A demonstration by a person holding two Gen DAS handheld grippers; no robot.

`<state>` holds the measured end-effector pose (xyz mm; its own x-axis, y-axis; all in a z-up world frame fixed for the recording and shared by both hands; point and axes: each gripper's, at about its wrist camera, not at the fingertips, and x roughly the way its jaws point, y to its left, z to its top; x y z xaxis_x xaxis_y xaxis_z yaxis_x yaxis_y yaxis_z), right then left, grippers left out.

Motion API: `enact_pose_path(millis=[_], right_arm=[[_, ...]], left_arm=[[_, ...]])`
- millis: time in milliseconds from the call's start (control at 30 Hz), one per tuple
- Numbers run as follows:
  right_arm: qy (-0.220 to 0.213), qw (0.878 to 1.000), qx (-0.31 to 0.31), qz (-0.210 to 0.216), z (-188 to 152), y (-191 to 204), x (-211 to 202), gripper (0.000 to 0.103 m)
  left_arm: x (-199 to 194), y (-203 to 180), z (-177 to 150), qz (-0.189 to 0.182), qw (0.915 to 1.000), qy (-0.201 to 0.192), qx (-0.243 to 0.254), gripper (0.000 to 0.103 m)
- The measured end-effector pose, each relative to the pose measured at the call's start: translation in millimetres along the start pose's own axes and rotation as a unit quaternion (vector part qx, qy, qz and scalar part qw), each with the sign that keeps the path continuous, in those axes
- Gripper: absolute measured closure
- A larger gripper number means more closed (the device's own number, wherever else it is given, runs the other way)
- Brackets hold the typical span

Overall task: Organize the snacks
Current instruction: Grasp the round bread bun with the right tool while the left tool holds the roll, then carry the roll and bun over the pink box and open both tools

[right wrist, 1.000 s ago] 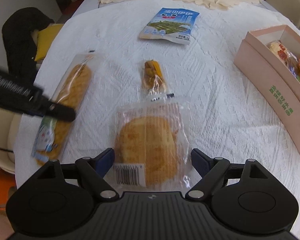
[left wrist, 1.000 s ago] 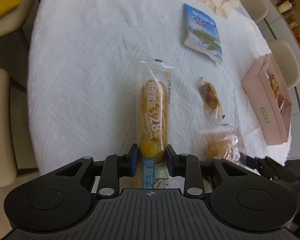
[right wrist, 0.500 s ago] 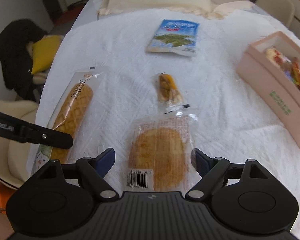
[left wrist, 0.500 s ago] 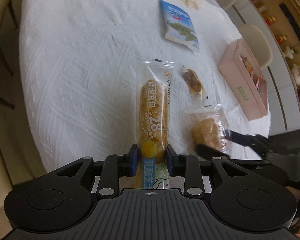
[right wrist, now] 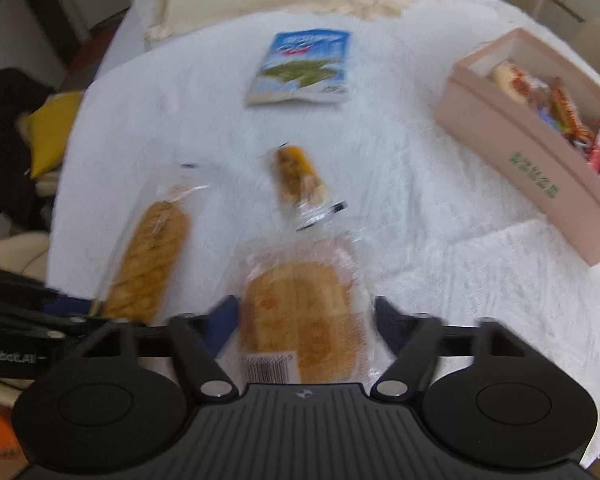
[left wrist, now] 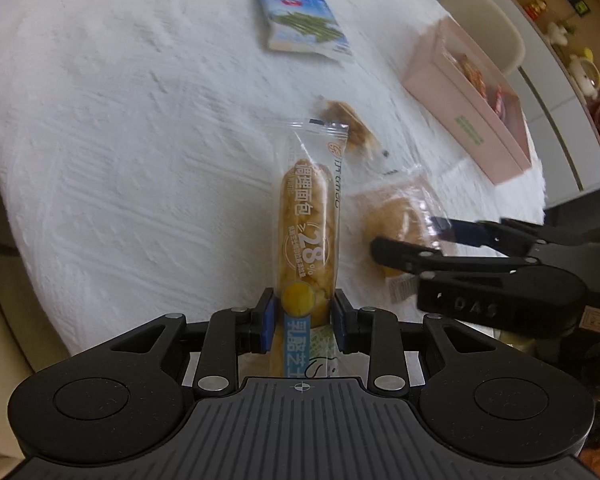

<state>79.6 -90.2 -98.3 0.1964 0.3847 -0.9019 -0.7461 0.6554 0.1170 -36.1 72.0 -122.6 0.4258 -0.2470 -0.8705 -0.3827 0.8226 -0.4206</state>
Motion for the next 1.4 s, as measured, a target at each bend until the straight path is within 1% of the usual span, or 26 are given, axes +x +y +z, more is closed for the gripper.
enact_pose_path(millis=[33,67,200,300,367,433,500,600,667,733,767,800,833,867,900,933,1000,1033,1100,1167,1233,1267,1300,1333,1400], right_arm=[[-0.001,1.000,-0.011,-0.003,-2,2,-3,0.040],[-0.001,1.000,-0.016,-0.006,-5,2,-8,0.045],[-0.001,1.000,0.011,0.003,-11,-17,-30,0.048],[-0.020,0.999,0.032,-0.004,-13,-39,-55,0.048],[-0.037,0.998,0.050,-0.007,-11,-54,-72,0.048],[-0.059,0.996,0.068,-0.011,-9,-69,-90,0.048],[-0.080,0.993,0.089,-0.010,-7,-84,-105,0.048],[-0.109,0.988,0.105,-0.013,-5,-102,-123,0.048],[-0.123,0.986,0.111,-0.015,-4,-112,-131,0.048],[-0.131,0.984,0.117,-0.012,-4,-122,-135,0.048],[-0.132,0.984,0.120,-0.013,-5,-127,-135,0.048],[-0.132,0.983,0.124,-0.015,-7,-132,-134,0.048],[-0.132,0.983,0.129,-0.016,-9,-137,-134,0.048],[-0.131,0.982,0.136,-0.017,-13,-145,-136,0.048],[-0.132,0.981,0.142,-0.017,-15,-150,-137,0.048],[-0.135,0.980,0.147,-0.017,-16,-156,-138,0.048],[-0.145,0.977,0.158,-0.020,-17,-168,-144,0.048],[-0.150,0.975,0.163,-0.020,-14,-175,-147,0.048],[-0.167,0.972,0.165,-0.014,-1,-186,-155,0.048],[-0.193,0.968,0.159,-0.005,21,-194,-166,0.048],[-0.212,0.967,0.144,0.001,53,-201,-171,0.048],[-0.214,0.967,0.138,0.004,72,-203,-170,0.043],[-0.206,0.970,0.131,0.011,90,-206,-165,0.028],[-0.192,0.973,0.126,0.018,108,-209,-156,0.024],[-0.175,0.976,0.132,0.011,131,-213,-138,0.023]], left_arm=[[1,-4,0,0.002,1.0000,0.003,0.008,0.070],[2,-8,-1,0.003,0.9999,0.005,0.015,0.070],[2,-28,-1,-0.013,0.9987,0.012,0.048,0.070],[-1,-45,4,-0.048,0.9968,0.015,0.062,0.070],[-9,-59,16,-0.079,0.9946,0.008,0.066,0.070],[-22,-78,36,-0.096,0.9915,-0.013,0.086,0.070],[-35,-100,65,-0.102,0.9873,-0.039,0.116,0.070],[-45,-140,114,-0.110,0.9797,-0.071,0.152,0.070],[-45,-169,153,-0.125,0.9743,-0.086,0.166,0.070],[-34,-193,187,-0.150,0.9724,-0.083,0.159,0.066],[-20,-204,204,-0.157,0.9728,-0.070,0.155,0.065],[-1,-211,218,-0.150,0.9756,-0.052,0.151,0.065],[16,-214,228,-0.135,0.9800,-0.038,0.140,0.066],[31,-214,234,-0.120,0.9843,-0.032,0.126,0.066],[40,-211,235,-0.115,0.9863,-0.033,0.113,0.066],[43,-206,234,-0.121,0.9868,-0.038,0.101,0.066],[41,-192,224,-0.142,0.9861,-0.051,0.069,0.066],[37,-183,216,-0.147,0.9858,-0.060,0.056,0.066],[29,-162,202,-0.130,0.9880,-0.076,0.035,0.066],[27,-142,186,-0.101,0.9915,-0.082,0.005,0.066],[30,-120,173,-0.085,0.9934,-0.074,-0.019,0.066],[30,-108,165,-0.078,0.9938,-0.073,-0.031,0.066],[28,-94,156,-0.069,0.9937,-0.075,-0.047,0.066],[26,-81,148,-0.060,0.9933,-0.077,-0.062,0.066],[20,-55,133,-0.044,0.9918,-0.079,-0.090,0.066]])
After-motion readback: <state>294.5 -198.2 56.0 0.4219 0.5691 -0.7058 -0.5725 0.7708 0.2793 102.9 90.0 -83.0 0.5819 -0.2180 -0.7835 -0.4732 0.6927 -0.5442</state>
